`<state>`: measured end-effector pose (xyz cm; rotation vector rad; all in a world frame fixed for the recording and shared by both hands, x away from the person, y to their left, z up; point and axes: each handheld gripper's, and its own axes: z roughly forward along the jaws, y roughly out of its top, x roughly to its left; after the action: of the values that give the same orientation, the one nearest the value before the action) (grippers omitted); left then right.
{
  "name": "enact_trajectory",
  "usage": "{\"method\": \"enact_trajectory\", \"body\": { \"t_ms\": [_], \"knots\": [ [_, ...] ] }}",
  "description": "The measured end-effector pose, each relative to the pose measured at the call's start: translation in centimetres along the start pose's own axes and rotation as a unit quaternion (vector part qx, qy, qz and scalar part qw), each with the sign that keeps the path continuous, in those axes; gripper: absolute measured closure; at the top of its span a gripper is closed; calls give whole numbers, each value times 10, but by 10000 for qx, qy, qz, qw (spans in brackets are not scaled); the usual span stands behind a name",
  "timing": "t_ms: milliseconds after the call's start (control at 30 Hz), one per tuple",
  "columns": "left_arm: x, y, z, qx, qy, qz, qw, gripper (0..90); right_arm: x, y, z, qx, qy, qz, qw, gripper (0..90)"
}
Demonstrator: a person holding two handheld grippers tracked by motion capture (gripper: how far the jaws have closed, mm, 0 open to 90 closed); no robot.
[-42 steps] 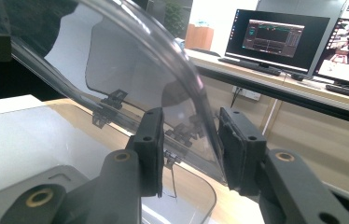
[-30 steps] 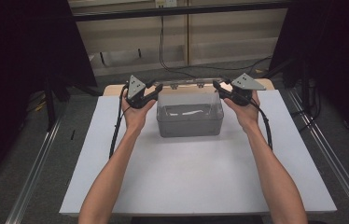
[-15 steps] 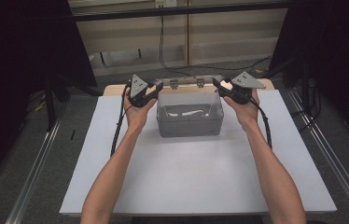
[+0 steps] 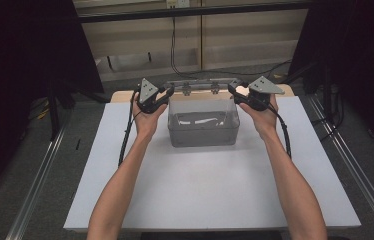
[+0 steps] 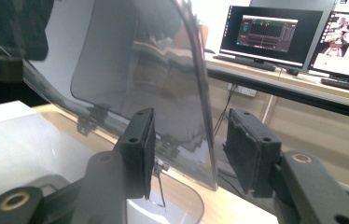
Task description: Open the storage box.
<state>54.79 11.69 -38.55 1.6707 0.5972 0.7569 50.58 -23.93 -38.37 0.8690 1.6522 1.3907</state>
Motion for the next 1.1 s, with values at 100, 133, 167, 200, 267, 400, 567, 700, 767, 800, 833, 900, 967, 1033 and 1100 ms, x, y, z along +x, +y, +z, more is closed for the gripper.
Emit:
{"method": "enact_trajectory", "body": {
  "t_ms": [100,133,167,200,267,400,567,700,767,800,833,900,967,1033,1100],
  "knots": [
    [0,0,1,-26,-11,-57,10000,697,-2,-2,3,45,-10,20,10000,549],
    [0,1,1,-21,7,-49,10000,697,-2,-3,4,53,-5,25,10000,554],
    [1,1,1,-25,-4,-53,10000,697,-2,-4,5,70,-7,8,10000,561],
    [1,1,1,0,-11,-27,10000,697,-3,-4,6,93,6,-17,10000,570],
    [2,1,1,3,-11,-29,10000,698,-4,-6,8,98,-6,1,10000,572],
    [2,2,3,-24,-13,-86,10000,705,-7,-8,11,181,-9,8,9998,594],
    [4,2,3,0,-5,-55,10000,707,-8,-9,14,188,30,18,9998,654],
    [5,3,4,12,1,-31,10000,707,-10,-13,16,180,24,150,9997,691],
    [5,3,5,18,-17,-51,10000,707,-11,-13,16,182,17,163,9997,701],
    [5,3,5,22,-15,-45,10000,707,-11,-13,16,181,20,182,9997,705],
    [5,3,5,18,-8,-67,10000,706,-11,-13,17,172,21,187,9997,709],
    [6,2,6,42,19,-67,10000,700,-12,-13,18,162,26,196,9997,711],
    [8,0,6,121,60,-57,9999,694,-12,-11,18,211,34,171,9996,712],
    [9,-3,7,154,76,-80,9998,688,-13,-10,19,229,46,155,9996,713],
    [10,-5,8,177,106,-82,9998,688,-13,-10,19,231,44,171,9996,714]
  ]
}}
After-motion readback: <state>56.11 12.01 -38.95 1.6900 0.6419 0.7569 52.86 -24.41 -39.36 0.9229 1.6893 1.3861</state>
